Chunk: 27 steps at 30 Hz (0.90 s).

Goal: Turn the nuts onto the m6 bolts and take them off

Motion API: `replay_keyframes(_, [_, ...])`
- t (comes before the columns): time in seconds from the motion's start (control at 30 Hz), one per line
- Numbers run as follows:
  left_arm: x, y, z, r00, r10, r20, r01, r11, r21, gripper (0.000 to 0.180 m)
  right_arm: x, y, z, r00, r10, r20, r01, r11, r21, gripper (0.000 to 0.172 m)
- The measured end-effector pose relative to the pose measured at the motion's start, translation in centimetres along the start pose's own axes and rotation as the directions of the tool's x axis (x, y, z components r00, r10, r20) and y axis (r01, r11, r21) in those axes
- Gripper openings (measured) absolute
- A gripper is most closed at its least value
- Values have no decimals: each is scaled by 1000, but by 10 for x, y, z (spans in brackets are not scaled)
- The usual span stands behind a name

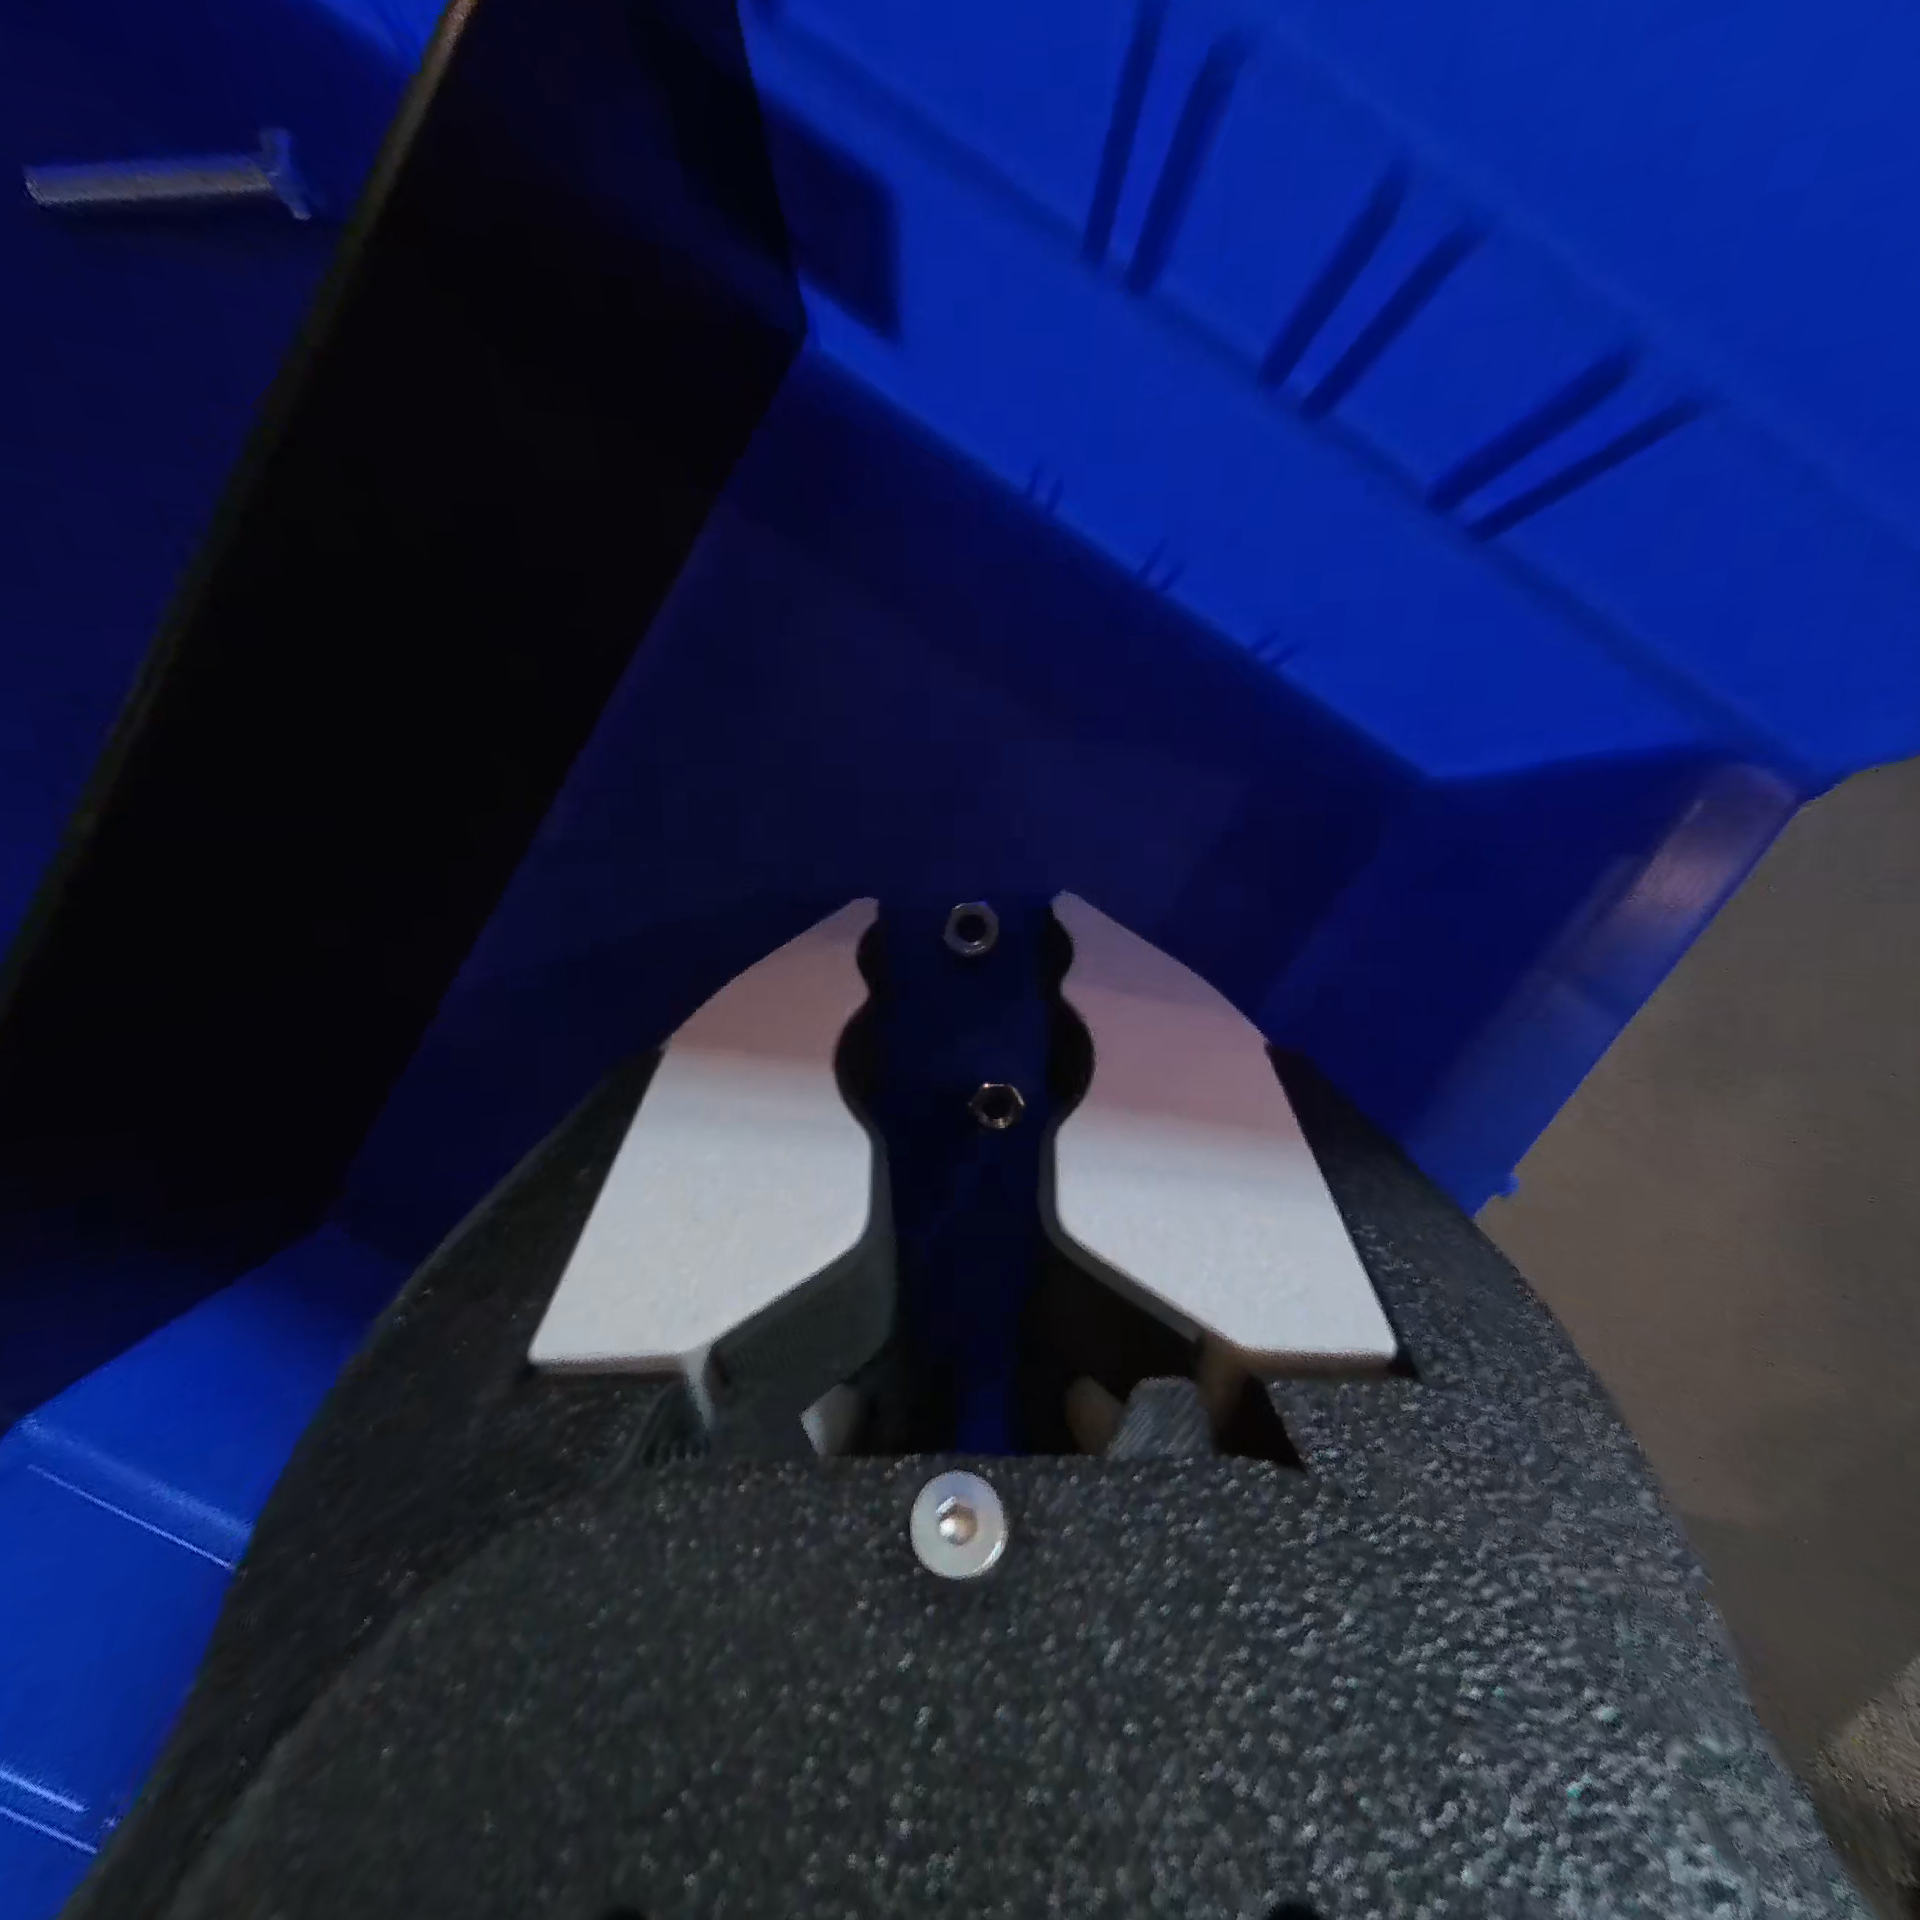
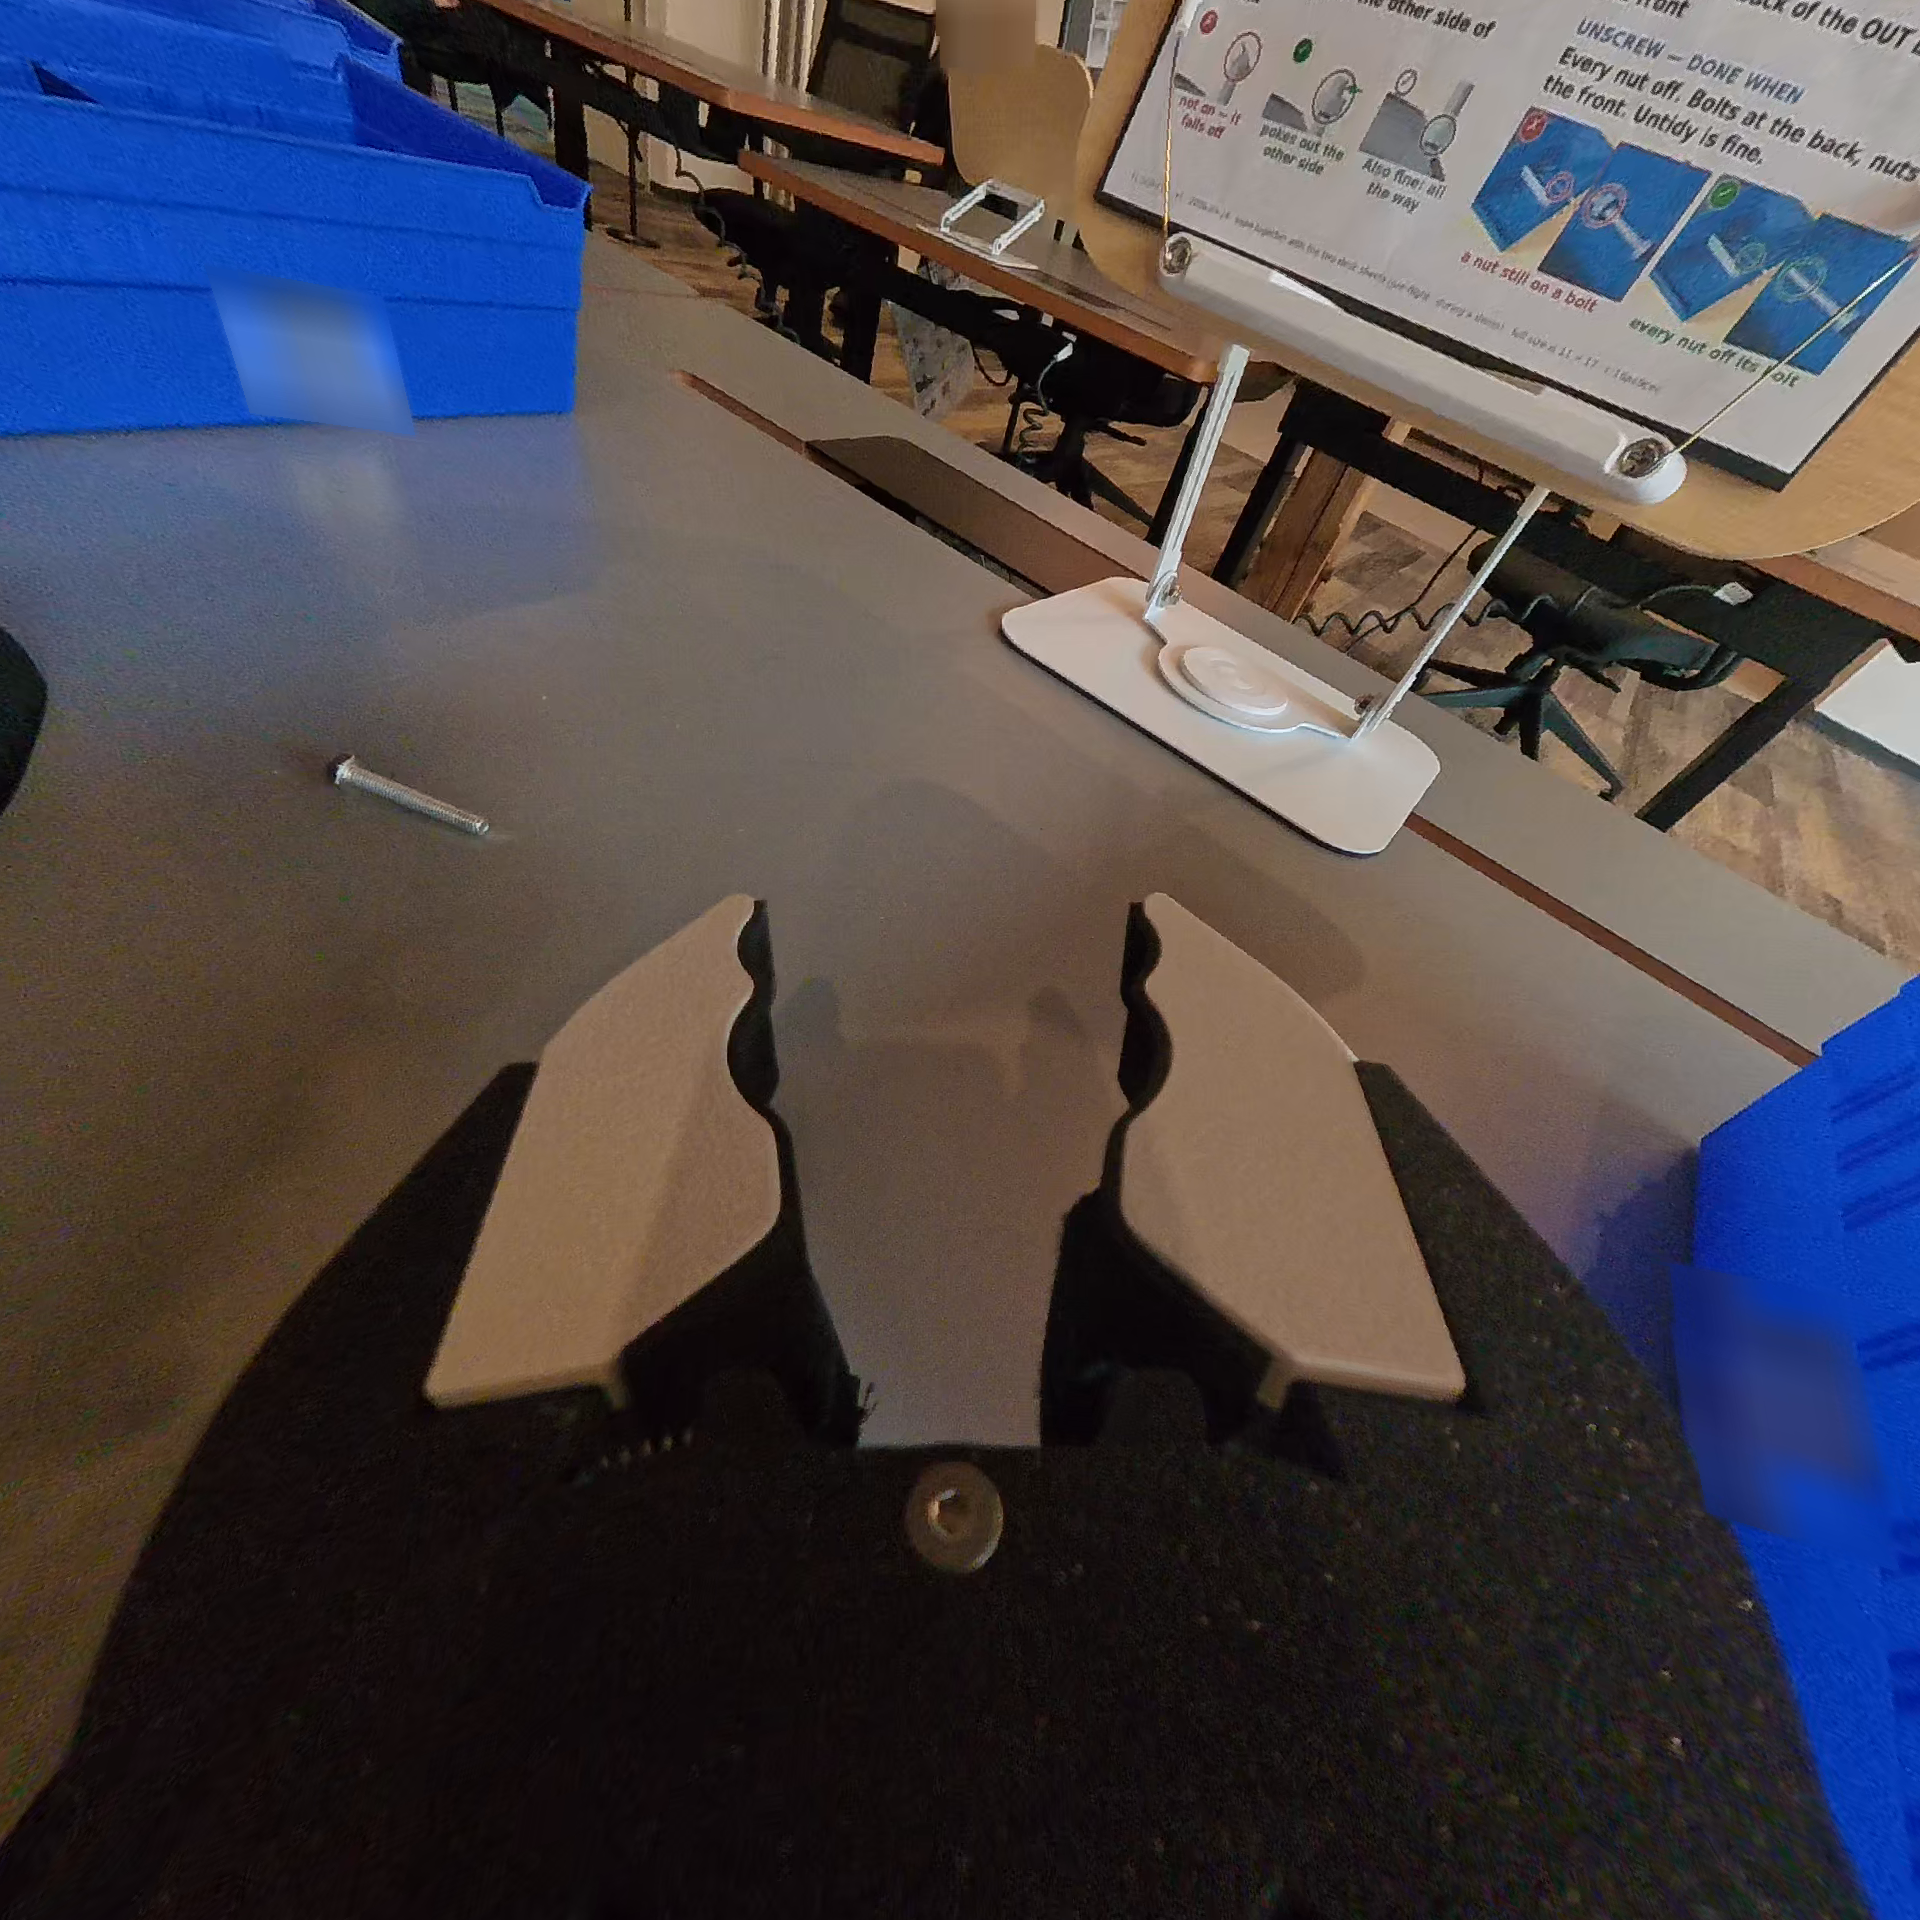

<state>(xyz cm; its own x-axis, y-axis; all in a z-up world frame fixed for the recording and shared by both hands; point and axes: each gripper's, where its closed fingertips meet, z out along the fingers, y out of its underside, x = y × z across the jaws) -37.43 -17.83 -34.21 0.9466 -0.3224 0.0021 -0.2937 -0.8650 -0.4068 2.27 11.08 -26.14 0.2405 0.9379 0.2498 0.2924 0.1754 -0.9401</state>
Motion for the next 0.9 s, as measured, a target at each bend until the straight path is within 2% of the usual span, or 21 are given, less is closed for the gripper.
replay_keyframes(0.1, [2, 0, 0, 1000, -3, -10, 3, 1000, 11, 13, 0, 0, 0, 1000, -1, 1, 1, 1000, -3, 64])
replay_keyframes(0.37, [5, 1, -2, 1000, 24, -18, -24, 1000, 2, 11, 0, 1, 1, 1000, 0, 1, 0, 1000, -5, 64])
replay_keyframes(0.5, [1, -15, -23, 998, 43, 54, -46, 998, 48, 11, 0, 1, 1, 1000, 3, 3, -3, 1000, -5, 64])
replay_keyframes(0.6, [10, -48, -55, 986, 115, 117, -129, 984, 121, 10, -1, 1, 1, 1000, -1, 3, 1, 1000, -6, 64])
replay_keyframes(0.73, [53, -116, -86, 937, 298, 184, -332, 923, 194, 10, 0, 0, 0, 1000, -3, 1, 3, 1000, 0, 64])
replay_keyframes(0.8, [88, -152, -83, 904, 393, 170, -424, 877, 226, 11, 0, -2, 0, 1000, -4, -2, 4, 1000, 4, 64])
replay_keyframes(0.9, [144, -201, -57, 873, 479, 94, -485, 825, 289, 10, -1, -2, -1, 1000, -1, 3, 1, 1000, 9, 64])
